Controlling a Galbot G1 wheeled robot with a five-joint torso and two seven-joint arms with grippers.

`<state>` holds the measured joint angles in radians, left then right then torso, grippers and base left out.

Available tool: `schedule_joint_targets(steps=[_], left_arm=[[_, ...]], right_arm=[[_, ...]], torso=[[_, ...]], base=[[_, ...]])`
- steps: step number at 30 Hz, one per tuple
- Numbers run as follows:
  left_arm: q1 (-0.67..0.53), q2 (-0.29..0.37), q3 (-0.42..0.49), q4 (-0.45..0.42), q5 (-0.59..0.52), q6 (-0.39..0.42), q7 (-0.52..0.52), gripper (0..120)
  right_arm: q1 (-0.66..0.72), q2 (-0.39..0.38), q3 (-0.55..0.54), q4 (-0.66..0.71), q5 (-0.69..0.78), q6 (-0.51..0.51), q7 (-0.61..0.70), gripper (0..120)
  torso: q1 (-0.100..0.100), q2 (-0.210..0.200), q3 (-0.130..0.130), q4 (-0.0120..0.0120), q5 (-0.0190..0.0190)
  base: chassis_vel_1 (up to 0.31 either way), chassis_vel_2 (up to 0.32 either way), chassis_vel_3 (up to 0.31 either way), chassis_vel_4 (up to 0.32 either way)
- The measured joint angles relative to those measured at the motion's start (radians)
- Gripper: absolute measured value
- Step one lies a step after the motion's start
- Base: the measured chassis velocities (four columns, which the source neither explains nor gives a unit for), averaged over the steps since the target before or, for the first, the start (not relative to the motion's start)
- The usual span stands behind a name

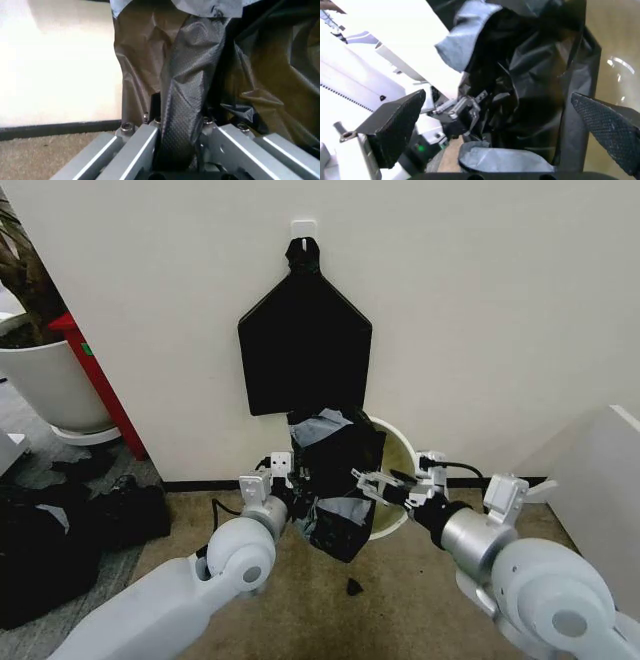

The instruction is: Place the garbage bag over the trash bin.

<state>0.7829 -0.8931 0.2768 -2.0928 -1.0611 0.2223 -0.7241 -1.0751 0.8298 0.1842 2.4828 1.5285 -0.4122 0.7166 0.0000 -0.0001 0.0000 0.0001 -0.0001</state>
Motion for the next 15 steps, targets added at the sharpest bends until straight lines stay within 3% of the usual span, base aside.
schedule_joint_targets(steps=[15], left_arm=[[0.000,0.004,-0.005,-0.030,0.051,-0.021,0.049,1]], right_arm=[[0.011,0.050,-0.020,-0.089,-0.002,0.007,0.064,100]], torso=[[0.000,0.000,0.000,-0.0002,0.0000]], base=[[0.000,0.000,0.000,0.000]])
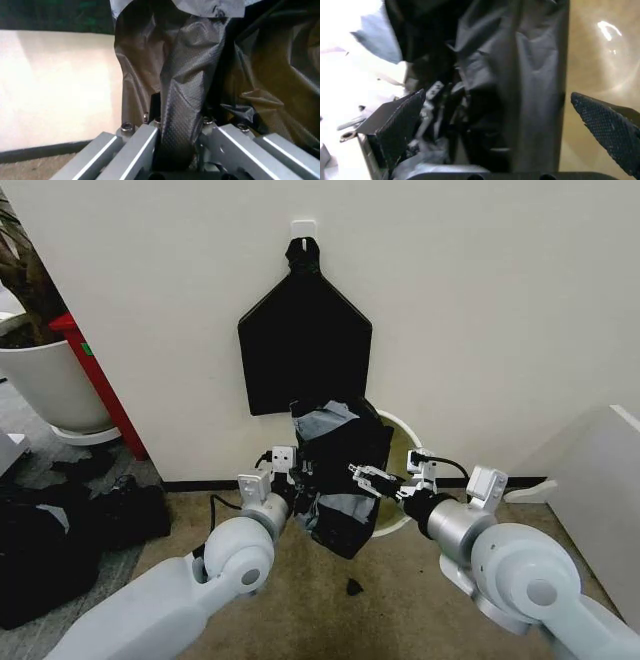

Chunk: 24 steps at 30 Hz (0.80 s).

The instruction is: Place the garbage bag over the trash bin.

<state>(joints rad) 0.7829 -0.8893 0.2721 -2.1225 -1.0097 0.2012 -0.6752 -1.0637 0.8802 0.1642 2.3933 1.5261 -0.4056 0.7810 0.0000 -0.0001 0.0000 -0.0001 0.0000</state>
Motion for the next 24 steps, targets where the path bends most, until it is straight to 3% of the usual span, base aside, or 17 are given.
schedule_joint_targets(steps=[8,24], left_arm=[[0.004,0.002,-0.002,-0.007,0.008,-0.002,0.010,1],[0.011,0.000,-0.010,-0.006,0.027,-0.005,0.021,1]], right_arm=[[0.015,0.012,-0.005,-0.033,-0.002,0.007,0.001,97],[0.001,0.023,-0.019,-0.032,-0.003,0.019,-0.020,39]], torso=[[0.000,0.000,0.000,0.0001,0.0000],[0.000,0.000,0.000,0.0001,0.0000]], base=[[0.000,0.000,0.000,0.000],[0.000,0.000,0.000,0.000]])
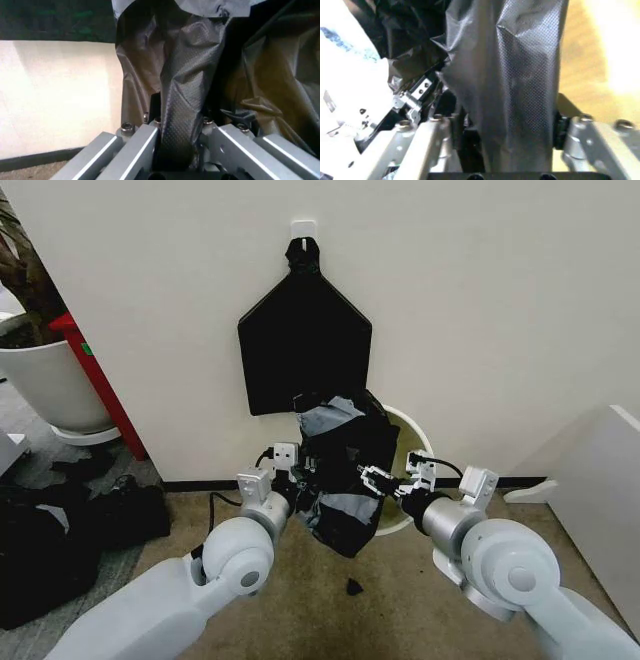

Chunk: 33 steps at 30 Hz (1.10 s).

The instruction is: Place the garbage bag over the trash bin.

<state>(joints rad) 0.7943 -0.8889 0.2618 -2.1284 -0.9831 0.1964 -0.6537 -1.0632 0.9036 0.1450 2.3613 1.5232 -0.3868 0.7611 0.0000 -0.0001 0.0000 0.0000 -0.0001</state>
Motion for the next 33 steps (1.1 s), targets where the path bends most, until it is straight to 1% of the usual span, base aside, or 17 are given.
schedule_joint_targets(steps=[1,2,3,6,9,10,14,18,25,31,33], left_arm=[[0.001,0.001,-0.001,0.001,0.001,0.000,0.000,1],[0.001,0.002,-0.003,0.002,0.001,0.000,0.000,1],[0.001,0.002,-0.003,0.002,0.001,0.000,0.000,1],[0.003,0.004,-0.011,0.009,0.002,0.000,0.000,1],[0.005,0.003,-0.014,0.017,0.002,0.000,0.000,1],[0.006,0.002,-0.014,0.021,0.003,0.000,0.000,1],[0.010,-0.002,-0.014,0.033,0.011,0.002,-0.004,1],[0.011,-0.004,-0.014,0.046,0.022,0.003,-0.005,1],[0.011,-0.006,-0.014,0.067,0.038,0.006,-0.006,1],[0.020,-0.003,-0.020,0.070,0.052,0.008,-0.008,1],[0.029,-0.004,-0.027,0.074,0.059,0.008,-0.008,1]], right_arm=[[0.000,0.002,-0.002,0.000,-0.001,0.002,-0.005,33],[0.000,0.003,-0.003,0.001,-0.001,0.004,-0.008,30],[0.000,0.003,-0.003,0.001,-0.001,0.004,-0.008,30],[0.001,0.003,-0.004,0.008,0.000,0.009,-0.029,17],[-0.006,0.001,-0.003,0.018,0.001,0.013,-0.057,7],[-0.012,0.001,-0.001,0.023,0.001,0.014,-0.067,0],[-0.029,-0.001,0.002,0.039,-0.005,0.016,-0.082,0],[-0.065,-0.021,0.010,0.073,-0.043,0.010,-0.120,0],[-0.088,-0.035,0.028,0.100,-0.048,0.021,-0.162,0],[-0.102,-0.047,0.052,0.099,-0.106,0.025,-0.133,0],[-0.105,-0.052,0.063,0.104,-0.118,0.020,-0.093,0]], torso=[[0.000,0.000,0.000,0.0000,0.0000],[0.000,0.000,0.000,0.0000,0.0001],[0.000,0.000,0.000,0.0000,0.0001],[0.000,0.000,0.000,0.0001,0.0000],[0.000,0.000,0.000,0.0001,0.0000],[0.000,0.000,0.000,0.0000,0.0000],[0.000,0.000,0.000,0.0000,0.0000],[0.000,0.000,0.000,-0.0001,0.0000],[0.000,0.000,0.000,0.0000,0.0000],[0.000,0.000,0.000,0.0000,0.0001],[0.000,0.000,0.000,0.0000,0.0002]], base=[[0.000,0.000,0.000,0.000],[0.000,0.000,0.000,0.000],[0.000,0.000,0.000,0.000],[0.000,0.000,0.000,0.000],[0.000,0.000,0.000,0.000],[0.000,0.000,0.000,0.000],[0.000,0.000,0.000,0.000],[0.000,0.000,0.000,0.000],[0.000,0.000,0.000,0.000],[0.000,0.000,0.000,0.000],[0.000,0.000,0.000,0.000]])
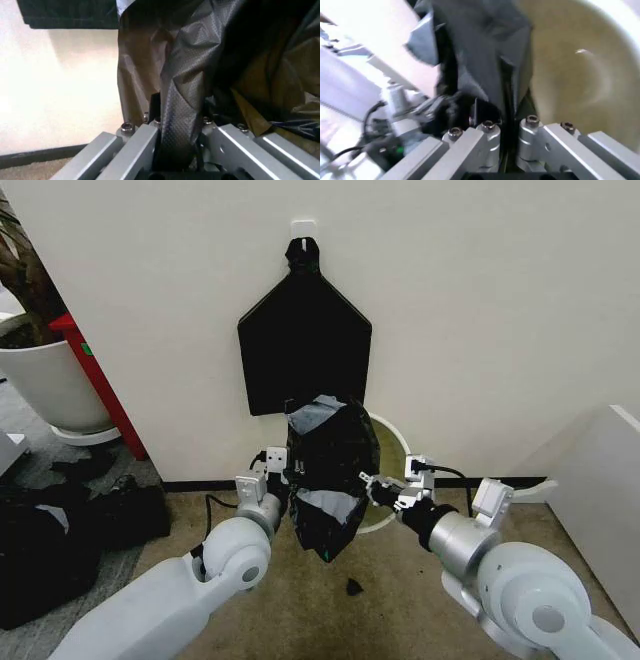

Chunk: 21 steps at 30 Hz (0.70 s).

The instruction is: Place the garbage bag over the trash bin.

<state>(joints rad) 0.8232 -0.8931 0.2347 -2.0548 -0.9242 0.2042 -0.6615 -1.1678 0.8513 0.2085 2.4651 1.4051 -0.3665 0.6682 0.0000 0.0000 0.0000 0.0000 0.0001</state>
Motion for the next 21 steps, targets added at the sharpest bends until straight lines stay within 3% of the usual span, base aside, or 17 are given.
schedule_joint_targets(steps=[11,21], left_arm=[[0.020,-0.003,-0.034,0.006,0.017,-0.015,0.006,1],[0.049,0.000,-0.062,-0.004,0.023,-0.016,0.018,1]], right_arm=[[-0.007,-0.057,0.046,0.006,-0.106,-0.027,0.157,0],[-0.013,-0.055,0.070,-0.048,-0.175,-0.051,0.186,0]], torso=[[0.000,0.000,0.000,0.0000,0.0000],[0.000,0.000,0.000,0.0000,0.0000]], base=[[0.000,0.000,0.000,0.000],[0.000,0.000,0.000,0.000]])
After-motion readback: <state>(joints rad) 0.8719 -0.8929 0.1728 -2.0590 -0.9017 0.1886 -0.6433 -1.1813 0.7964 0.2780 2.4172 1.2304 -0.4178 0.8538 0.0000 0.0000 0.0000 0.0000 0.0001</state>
